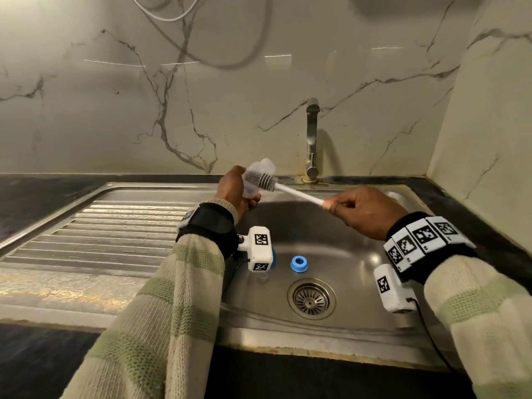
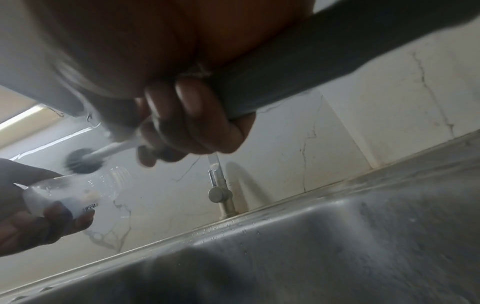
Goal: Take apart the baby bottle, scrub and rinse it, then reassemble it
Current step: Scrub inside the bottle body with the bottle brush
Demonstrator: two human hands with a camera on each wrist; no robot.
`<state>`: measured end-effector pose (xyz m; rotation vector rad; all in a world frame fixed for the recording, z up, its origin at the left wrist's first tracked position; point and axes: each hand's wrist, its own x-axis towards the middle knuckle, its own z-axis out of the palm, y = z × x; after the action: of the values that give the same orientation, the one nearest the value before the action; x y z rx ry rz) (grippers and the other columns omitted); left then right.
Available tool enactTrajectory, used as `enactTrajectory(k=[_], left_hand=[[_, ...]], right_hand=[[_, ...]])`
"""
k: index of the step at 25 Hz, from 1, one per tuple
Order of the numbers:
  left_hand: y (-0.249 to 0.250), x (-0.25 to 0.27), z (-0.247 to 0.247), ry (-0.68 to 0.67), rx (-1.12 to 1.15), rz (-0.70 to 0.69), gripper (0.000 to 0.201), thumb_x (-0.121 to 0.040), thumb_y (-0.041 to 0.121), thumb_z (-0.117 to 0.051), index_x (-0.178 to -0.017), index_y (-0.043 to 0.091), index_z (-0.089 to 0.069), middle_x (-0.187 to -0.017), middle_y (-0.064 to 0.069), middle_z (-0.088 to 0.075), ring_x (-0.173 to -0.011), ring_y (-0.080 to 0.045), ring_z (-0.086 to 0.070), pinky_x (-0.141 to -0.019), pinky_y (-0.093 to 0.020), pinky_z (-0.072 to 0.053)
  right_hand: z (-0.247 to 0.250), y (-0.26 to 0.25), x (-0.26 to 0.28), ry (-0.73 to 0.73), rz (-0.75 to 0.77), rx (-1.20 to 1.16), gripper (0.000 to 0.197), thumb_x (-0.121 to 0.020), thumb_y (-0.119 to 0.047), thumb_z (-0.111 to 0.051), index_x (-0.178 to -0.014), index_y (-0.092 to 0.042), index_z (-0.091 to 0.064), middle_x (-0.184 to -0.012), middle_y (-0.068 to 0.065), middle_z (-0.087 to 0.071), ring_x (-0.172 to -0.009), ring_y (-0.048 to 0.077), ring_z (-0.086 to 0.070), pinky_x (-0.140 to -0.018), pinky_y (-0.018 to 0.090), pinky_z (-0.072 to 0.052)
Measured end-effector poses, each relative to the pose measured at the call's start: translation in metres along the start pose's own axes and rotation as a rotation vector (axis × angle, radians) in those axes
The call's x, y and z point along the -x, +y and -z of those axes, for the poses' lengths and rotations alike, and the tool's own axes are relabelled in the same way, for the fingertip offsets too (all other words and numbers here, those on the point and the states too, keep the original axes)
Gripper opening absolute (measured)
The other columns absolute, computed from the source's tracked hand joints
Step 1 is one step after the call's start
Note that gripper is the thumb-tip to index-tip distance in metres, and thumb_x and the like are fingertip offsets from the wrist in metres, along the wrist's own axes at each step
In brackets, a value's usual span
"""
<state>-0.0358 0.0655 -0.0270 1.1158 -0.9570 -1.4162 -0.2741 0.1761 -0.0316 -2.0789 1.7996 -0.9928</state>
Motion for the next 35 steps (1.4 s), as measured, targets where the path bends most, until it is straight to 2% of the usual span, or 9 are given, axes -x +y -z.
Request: enactTrajectory(k=[4,7,10,12,16,20,23,30,35], left_hand=[[-0.002,0.001,-0.002,-0.002,0.018,0.006,0.037,-0.099,0.031,-0.036,-0.118,0.003,-0.051,-0.088,-0.018,-0.059,-0.055,-0.021,-0.052,-0.051,-0.026,-0.04],[-0.002,0.001,-0.002,-0.003,0.035,0.004,0.039,-0.1,0.033,-0.037,-0.122,0.004,-0.052,-0.098,-0.02,-0.062,-0.06,-0.022,-0.055,-0.05,-0.026,-0.044],[-0.003,0.001,-0.004,-0.018,0.06,0.005,0.035,-0.101,0.032,-0.034,-0.114,0.007,-0.055,-0.102,-0.02,-0.061,-0.059,-0.022,-0.055,-0.05,-0.026,-0.043],[-0.004,0.001,-0.003,-0.018,0.062,0.011,0.038,-0.1,0.032,-0.035,-0.12,0.005,-0.053,-0.101,-0.02,-0.061,-0.059,-0.022,-0.055,-0.049,-0.025,-0.044],[-0.006,-0.003,0.0,-0.027,0.061,0.025,0.049,-0.098,0.034,-0.035,-0.132,0.002,-0.049,-0.1,-0.02,-0.061,-0.059,-0.021,-0.056,-0.048,-0.024,-0.045],[-0.006,-0.002,-0.002,-0.035,0.052,0.034,0.05,-0.098,0.035,-0.035,-0.13,0.001,-0.052,-0.089,-0.016,-0.061,-0.056,-0.02,-0.054,-0.048,-0.025,-0.042],[-0.006,-0.004,-0.001,-0.003,0.043,0.025,0.051,-0.095,0.033,-0.036,-0.131,0.0,-0.051,-0.084,-0.016,-0.06,-0.05,-0.019,-0.051,-0.046,-0.023,-0.037],[-0.005,0.0,-0.002,-0.047,0.031,0.006,0.05,-0.095,0.041,-0.044,-0.126,0.004,-0.054,-0.081,-0.012,-0.059,-0.05,-0.016,-0.05,-0.045,-0.022,-0.037],[-0.002,0.001,0.004,-0.048,0.079,-0.006,0.054,-0.088,0.035,-0.055,-0.135,0.007,-0.048,-0.097,-0.016,-0.057,-0.052,-0.016,-0.05,-0.044,-0.022,-0.039]], right_hand=[[0.002,0.001,0.0,0.029,-0.014,-0.02,0.022,-0.095,-0.04,-0.056,-0.1,-0.027,-0.074,-0.057,-0.015,-0.056,-0.053,0.0,-0.051,-0.05,0.009,-0.034],[0.001,0.0,0.001,0.022,0.001,-0.008,0.025,-0.095,-0.04,-0.056,-0.105,-0.026,-0.074,-0.059,-0.017,-0.056,-0.051,-0.004,-0.051,-0.049,0.008,-0.033],[0.001,-0.003,0.001,0.008,-0.001,0.007,0.026,-0.096,-0.041,-0.055,-0.108,-0.026,-0.073,-0.059,-0.016,-0.056,-0.052,-0.003,-0.049,-0.048,0.008,-0.034],[0.0,-0.003,0.0,0.036,-0.005,-0.005,0.029,-0.096,-0.041,-0.054,-0.109,-0.024,-0.073,-0.061,-0.016,-0.055,-0.055,-0.002,-0.05,-0.052,0.014,-0.034],[0.002,-0.002,0.0,-0.006,-0.014,-0.022,0.025,-0.096,-0.039,-0.055,-0.106,-0.025,-0.073,-0.055,-0.012,-0.054,-0.047,-0.001,-0.048,-0.049,0.015,-0.036],[0.001,-0.001,-0.001,0.017,-0.021,-0.033,0.025,-0.096,-0.038,-0.055,-0.105,-0.024,-0.073,-0.056,-0.013,-0.055,-0.047,-0.002,-0.052,-0.046,0.009,-0.035],[0.002,0.002,-0.002,0.039,-0.03,-0.031,0.028,-0.096,-0.042,-0.053,-0.106,-0.023,-0.073,-0.058,-0.011,-0.056,-0.052,0.004,-0.051,-0.051,0.019,-0.036],[0.003,0.007,-0.003,0.086,-0.032,-0.05,0.029,-0.096,-0.039,-0.054,-0.109,-0.021,-0.074,-0.059,-0.015,-0.054,-0.057,0.002,-0.051,-0.054,0.02,-0.034],[0.003,0.008,-0.004,0.096,-0.018,-0.026,0.029,-0.096,-0.039,-0.054,-0.107,-0.021,-0.074,-0.063,-0.015,-0.058,-0.059,0.002,-0.053,-0.056,0.02,-0.036]])
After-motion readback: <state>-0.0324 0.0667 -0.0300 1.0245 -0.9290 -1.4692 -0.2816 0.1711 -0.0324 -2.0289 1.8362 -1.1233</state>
